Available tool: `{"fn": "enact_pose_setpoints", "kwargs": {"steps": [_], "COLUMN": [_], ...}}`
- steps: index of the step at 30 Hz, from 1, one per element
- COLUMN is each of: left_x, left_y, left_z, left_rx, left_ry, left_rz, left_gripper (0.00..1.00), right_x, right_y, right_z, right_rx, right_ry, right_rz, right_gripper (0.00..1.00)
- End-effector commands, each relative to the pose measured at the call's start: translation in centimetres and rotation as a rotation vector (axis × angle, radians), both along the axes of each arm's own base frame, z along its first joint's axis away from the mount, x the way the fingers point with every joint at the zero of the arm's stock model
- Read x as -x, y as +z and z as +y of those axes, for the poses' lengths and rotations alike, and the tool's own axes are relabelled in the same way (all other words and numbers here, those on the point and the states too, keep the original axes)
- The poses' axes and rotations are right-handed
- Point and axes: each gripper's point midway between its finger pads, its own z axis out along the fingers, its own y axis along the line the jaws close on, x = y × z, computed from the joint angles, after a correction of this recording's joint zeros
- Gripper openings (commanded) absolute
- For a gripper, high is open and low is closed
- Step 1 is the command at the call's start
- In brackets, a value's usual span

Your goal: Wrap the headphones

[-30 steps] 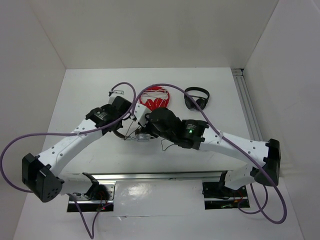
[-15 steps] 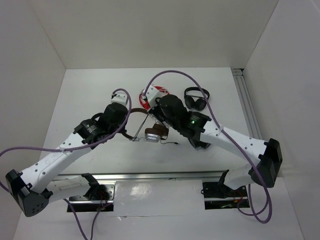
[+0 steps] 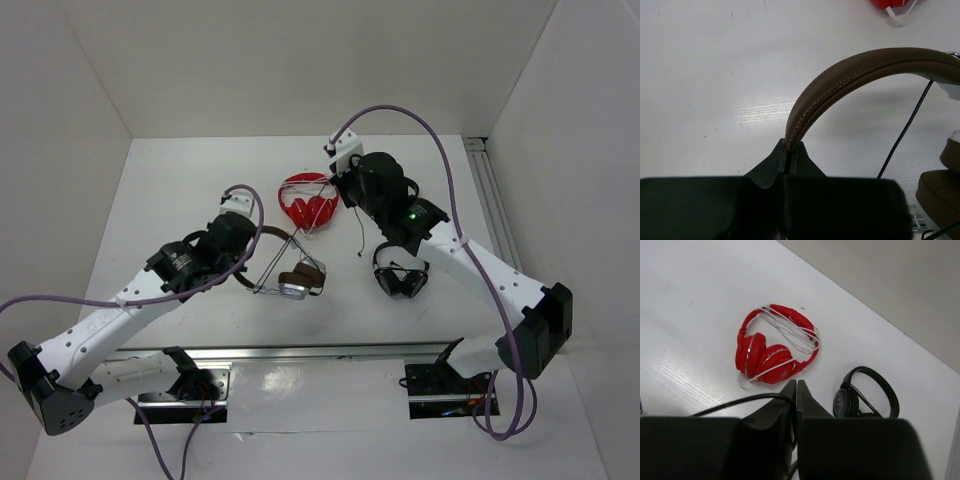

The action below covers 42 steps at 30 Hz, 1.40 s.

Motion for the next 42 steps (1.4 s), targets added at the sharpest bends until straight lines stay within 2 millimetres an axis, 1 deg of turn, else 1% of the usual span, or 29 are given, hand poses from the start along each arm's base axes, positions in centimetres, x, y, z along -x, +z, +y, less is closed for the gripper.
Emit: {"fn": "enact_pose_setpoints", "kwargs": {"steps": [1, 2, 4, 5, 6, 9, 10, 11, 12, 14, 15, 16, 17, 18, 21, 23, 25, 27, 28, 29, 31, 33, 34, 35, 36, 37, 38, 39, 42], "left_x": [0.4, 0.5, 0.7, 0.8, 0.9, 1.4, 1.6, 1.6, 1.9, 2.4, 2.6, 3.0, 3.3, 3.8, 4.5, 4.0, 3.2, 2.8, 2.3, 2.2, 2.0, 1.8, 1.7, 1.6, 1.0, 1.1, 0.7, 0.6, 0.1], "left_y": [0.6, 0.9, 1.0, 1.5, 2.2, 4.0, 4.9, 5.8, 6.1, 8.5, 8.9, 9.8, 11.0, 11.6, 13.5, 15.0, 16.0, 17.5, 18.0, 19.1, 20.2, 21.1, 21.3, 21.8, 21.5, 22.1, 22.2, 22.7, 23.4], "left_z": [0.0, 0.1, -0.2, -0.4, -0.6, -0.8, -0.9, -0.8, -1.0, -1.1, -1.7, -2.0, -2.5, -4.1, -5.6, -5.9, -5.6, -6.0, -6.2, -6.4, -7.0, -7.7, -7.9, -8.0, -7.9, -7.8, -7.3, -7.1, -5.8], "left_rx": [0.014, 0.022, 0.032, 0.050, 0.074, 0.116, 0.129, 0.148, 0.157, 0.218, 0.246, 0.276, 0.309, 0.360, 0.421, 0.452, 0.463, 0.508, 0.524, 0.567, 0.617, 0.674, 0.685, 0.708, 0.698, 0.717, 0.715, 0.738, 0.767], "left_ry": [-0.030, -0.030, -0.051, -0.060, -0.070, -0.102, -0.109, -0.109, -0.121, -0.133, -0.162, -0.185, -0.224, -0.306, -0.392, -0.372, -0.324, -0.299, -0.285, -0.276, -0.278, -0.274, -0.269, -0.260, -0.224, -0.220, -0.179, -0.155, -0.054], "left_rz": [-0.016, -0.025, -0.022, -0.030, -0.043, -0.064, -0.070, -0.094, -0.089, -0.129, -0.125, -0.135, -0.156, -0.149, -0.160, -0.185, -0.219, -0.238, -0.252, -0.276, -0.303, -0.306, -0.303, -0.304, -0.306, -0.314, -0.329, -0.337, -0.369], "left_gripper": [0.00, 0.00, 0.00, 0.00, 0.00, 0.00, 0.00, 0.00, 0.00, 0.00, 0.00, 0.00, 0.00, 0.00, 0.00, 0.00, 0.00, 0.00, 0.00, 0.00, 0.00, 0.00, 0.00, 0.00, 0.00, 0.00, 0.00, 0.00, 0.00], "right_x": [-0.1, -0.1, -0.1, -0.6, -0.5, -1.9, -2.3, -2.1, -2.3, -2.7, -2.5, -2.4, -2.4, -2.1, -1.1, -0.2, 1.9, 2.7, 3.9, 4.1, 5.5, 5.2, 5.1, 4.9, 4.8, 4.6, 4.4, 4.2, 4.1], "right_y": [4.3, 3.9, 1.2, 1.2, -0.1, -1.7, -1.4, -2.7, -2.4, -3.7, -4.7, -4.4, -5.3, -5.6, -7.5, -7.7, -8.9, -8.1, -9.1, -7.9, -9.3, -10.1, -11.9, -12.1, -12.5, -12.8, -14.4, -14.3, -16.4], "right_z": [1.8, 2.3, 2.8, 2.6, 2.6, 2.2, 2.0, 2.3, 2.3, 2.5, 3.0, 3.3, 3.6, 4.0, 5.4, 6.4, 7.5, 8.4, 8.6, 9.0, 9.7, 10.6, 11.0, 11.3, 11.4, 11.6, 11.6, 11.7, 11.9], "right_rx": [-0.144, -0.154, -0.153, -0.167, -0.167, -0.201, -0.219, -0.218, -0.237, -0.250, -0.254, -0.264, -0.267, -0.271, -0.284, -0.332, -0.369, -0.452, -0.472, -0.540, -0.580, -0.621, -0.617, -0.639, -0.646, -0.654, -0.658, -0.665, -0.678], "right_ry": [0.076, 0.090, 0.098, 0.090, 0.087, 0.050, 0.051, 0.062, 0.075, 0.079, 0.102, 0.118, 0.126, 0.155, 0.239, 0.303, 0.409, 0.461, 0.506, 0.528, 0.578, 0.583, 0.583, 0.584, 0.582, 0.581, 0.556, 0.564, 0.551], "right_rz": [-0.066, -0.049, -0.004, -0.024, -0.007, 0.007, 0.004, 0.028, 0.027, 0.045, 0.073, 0.065, 0.085, 0.094, 0.139, 0.145, 0.195, 0.195, 0.226, 0.196, 0.225, 0.244, 0.285, 0.287, 0.295, 0.299, 0.329, 0.310, 0.346], "right_gripper": [0.03, 0.00, 0.00, 0.00, 0.00, 0.00, 0.00, 0.00, 0.00, 0.00, 0.00, 0.00, 0.00, 0.00, 0.00, 0.00, 0.02, 0.03, 0.05, 0.11, 0.22, 0.24, 0.24, 0.24, 0.24, 0.24, 0.24, 0.23, 0.21]}}
